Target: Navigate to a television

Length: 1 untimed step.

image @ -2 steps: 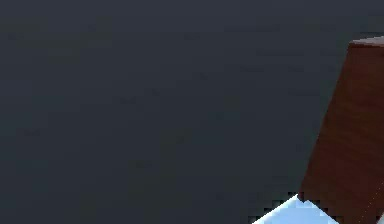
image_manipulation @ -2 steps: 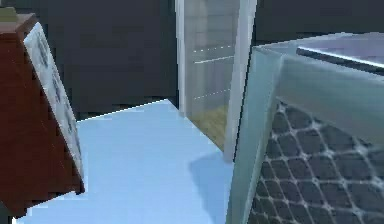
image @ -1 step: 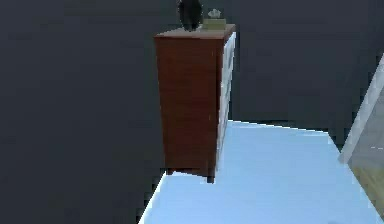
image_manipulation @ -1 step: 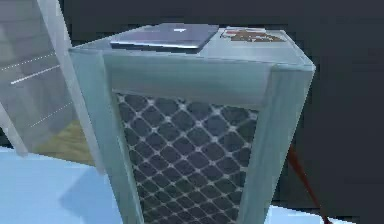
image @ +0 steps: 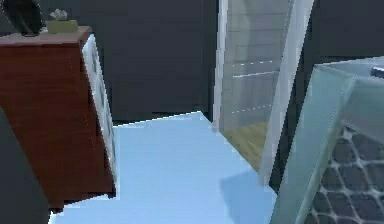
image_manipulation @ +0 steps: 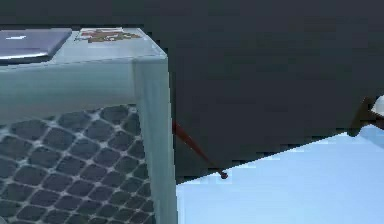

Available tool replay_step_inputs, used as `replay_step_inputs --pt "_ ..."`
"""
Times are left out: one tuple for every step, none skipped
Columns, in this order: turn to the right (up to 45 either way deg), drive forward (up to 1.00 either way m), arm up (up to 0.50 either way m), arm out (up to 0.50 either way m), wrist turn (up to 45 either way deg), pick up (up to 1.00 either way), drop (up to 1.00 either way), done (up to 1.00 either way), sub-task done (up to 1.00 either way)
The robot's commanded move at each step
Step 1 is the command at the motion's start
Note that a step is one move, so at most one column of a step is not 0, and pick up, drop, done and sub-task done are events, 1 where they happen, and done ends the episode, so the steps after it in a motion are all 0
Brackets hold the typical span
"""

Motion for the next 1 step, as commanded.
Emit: replay_step_inputs --pt "0.0 0.65 0.00 0.00 0.0 0.00 0.00 0.00 0.00"
